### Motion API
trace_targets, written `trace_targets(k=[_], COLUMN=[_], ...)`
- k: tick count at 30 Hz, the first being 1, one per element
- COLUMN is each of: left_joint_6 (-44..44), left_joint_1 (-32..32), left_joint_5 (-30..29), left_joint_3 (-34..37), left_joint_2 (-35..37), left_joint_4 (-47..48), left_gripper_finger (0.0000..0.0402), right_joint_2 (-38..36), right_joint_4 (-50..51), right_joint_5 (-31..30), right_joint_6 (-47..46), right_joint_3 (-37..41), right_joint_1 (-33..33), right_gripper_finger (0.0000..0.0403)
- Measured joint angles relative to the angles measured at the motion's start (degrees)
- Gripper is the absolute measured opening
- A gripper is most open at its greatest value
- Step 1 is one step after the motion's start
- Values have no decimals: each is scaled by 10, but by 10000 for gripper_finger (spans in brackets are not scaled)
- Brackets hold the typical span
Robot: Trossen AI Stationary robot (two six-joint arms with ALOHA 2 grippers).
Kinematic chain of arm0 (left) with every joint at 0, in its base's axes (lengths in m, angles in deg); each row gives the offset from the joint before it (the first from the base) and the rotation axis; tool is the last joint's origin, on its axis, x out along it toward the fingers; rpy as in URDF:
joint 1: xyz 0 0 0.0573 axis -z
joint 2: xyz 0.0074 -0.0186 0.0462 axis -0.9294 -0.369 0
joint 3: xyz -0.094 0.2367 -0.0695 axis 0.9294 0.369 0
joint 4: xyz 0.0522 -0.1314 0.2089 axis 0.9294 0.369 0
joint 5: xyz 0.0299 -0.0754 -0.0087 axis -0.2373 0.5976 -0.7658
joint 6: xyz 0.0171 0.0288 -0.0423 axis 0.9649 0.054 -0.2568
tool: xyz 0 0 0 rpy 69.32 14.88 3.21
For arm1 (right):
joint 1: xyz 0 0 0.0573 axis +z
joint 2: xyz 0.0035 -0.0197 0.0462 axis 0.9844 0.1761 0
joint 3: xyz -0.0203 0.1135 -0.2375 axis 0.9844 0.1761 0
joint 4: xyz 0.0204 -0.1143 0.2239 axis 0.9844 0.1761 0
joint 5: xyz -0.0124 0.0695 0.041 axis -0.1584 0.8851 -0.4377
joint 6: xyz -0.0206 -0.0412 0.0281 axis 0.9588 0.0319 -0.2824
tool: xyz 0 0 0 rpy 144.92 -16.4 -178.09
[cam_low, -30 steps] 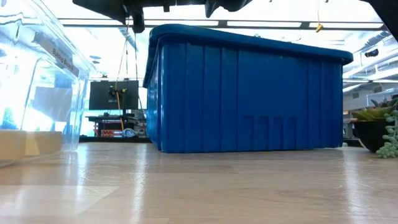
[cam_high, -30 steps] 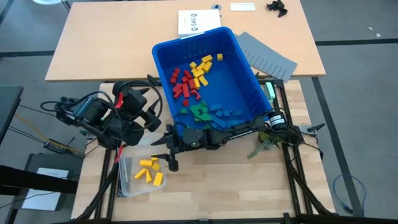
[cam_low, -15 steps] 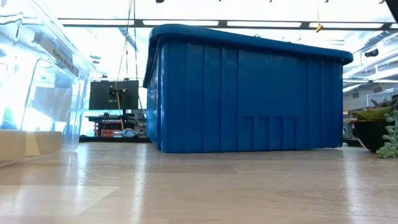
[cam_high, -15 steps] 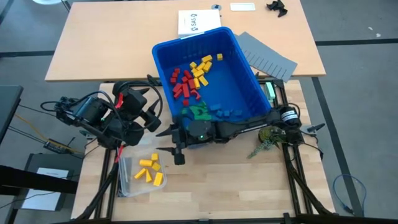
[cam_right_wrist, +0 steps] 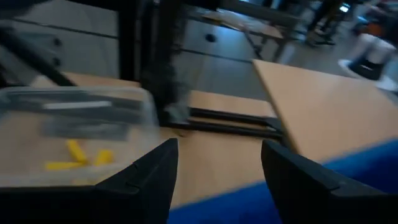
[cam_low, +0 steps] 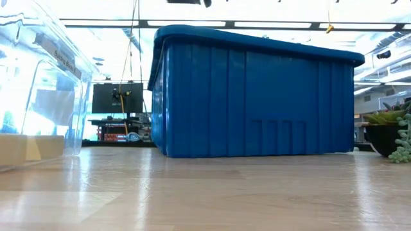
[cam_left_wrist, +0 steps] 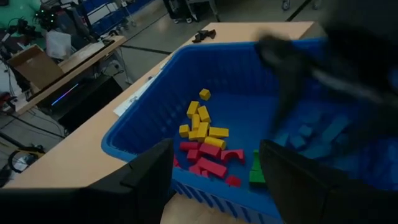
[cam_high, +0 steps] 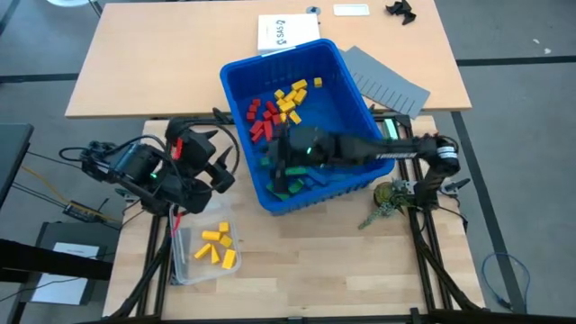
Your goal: Sort Items/Unsort Items
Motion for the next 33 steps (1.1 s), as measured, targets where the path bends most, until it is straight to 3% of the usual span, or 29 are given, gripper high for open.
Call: trace_targets(k=[8,19,27,33], left_joint_6=[-46,-124,-141,-104], left_joint_1=[0,-11,-47,-45], left_joint_5=[5,94,201,221], left_joint_3=[56,156,221,290], left_joint_2=[1,4,5,5], left_joint_4=[-1,-4,-66,-178], left_gripper_finger=[248,248,248,248], right_joint_2=[-46,-34,39,113], right_joint_4=[61,172,175,151], right_joint_5=[-2,4,9,-4], right_joint_6=[20,39,17,17], right_joint_3=[0,0,0,0], right_joint_1=[-113,-256,-313,-321], right_gripper_finger=[228,231,256,263])
